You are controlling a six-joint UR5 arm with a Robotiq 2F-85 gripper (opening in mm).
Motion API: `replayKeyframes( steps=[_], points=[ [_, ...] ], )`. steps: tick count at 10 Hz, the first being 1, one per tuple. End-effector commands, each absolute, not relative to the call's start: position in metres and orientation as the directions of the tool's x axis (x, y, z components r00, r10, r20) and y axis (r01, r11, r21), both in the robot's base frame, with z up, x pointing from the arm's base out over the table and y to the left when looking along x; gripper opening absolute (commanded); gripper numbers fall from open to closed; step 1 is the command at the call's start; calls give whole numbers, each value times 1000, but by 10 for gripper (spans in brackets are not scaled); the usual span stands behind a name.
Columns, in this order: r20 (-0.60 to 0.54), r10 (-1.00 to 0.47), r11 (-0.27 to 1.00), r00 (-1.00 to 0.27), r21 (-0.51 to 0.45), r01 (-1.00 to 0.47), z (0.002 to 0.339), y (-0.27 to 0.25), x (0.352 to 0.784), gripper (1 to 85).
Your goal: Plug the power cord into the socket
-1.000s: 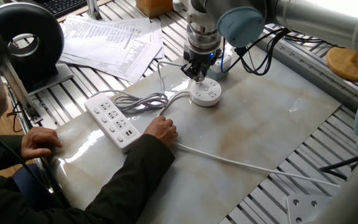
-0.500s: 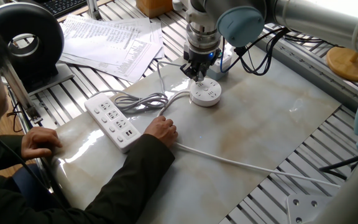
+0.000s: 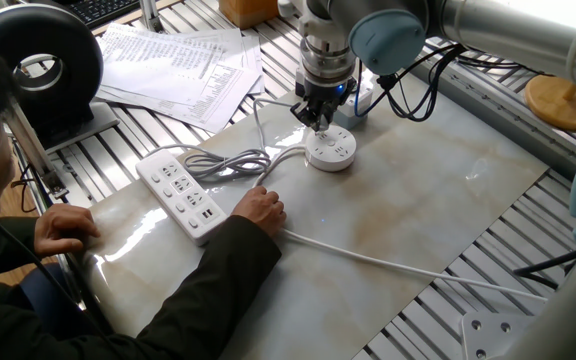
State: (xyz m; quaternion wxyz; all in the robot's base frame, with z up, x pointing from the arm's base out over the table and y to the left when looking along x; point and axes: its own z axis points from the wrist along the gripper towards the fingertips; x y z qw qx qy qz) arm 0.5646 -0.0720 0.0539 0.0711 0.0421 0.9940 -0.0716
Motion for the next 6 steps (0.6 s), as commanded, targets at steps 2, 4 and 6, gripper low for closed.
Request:
replayKeyframes(
  steps=[2,4,6],
  points=[
    [-147,95,986,-985,-122,113,52,-70,564,10],
    [-149,93,986,-984,-122,112,51,-71,565,10],
    [-150,93,986,-984,-122,112,50,-70,565,10]
  ],
)
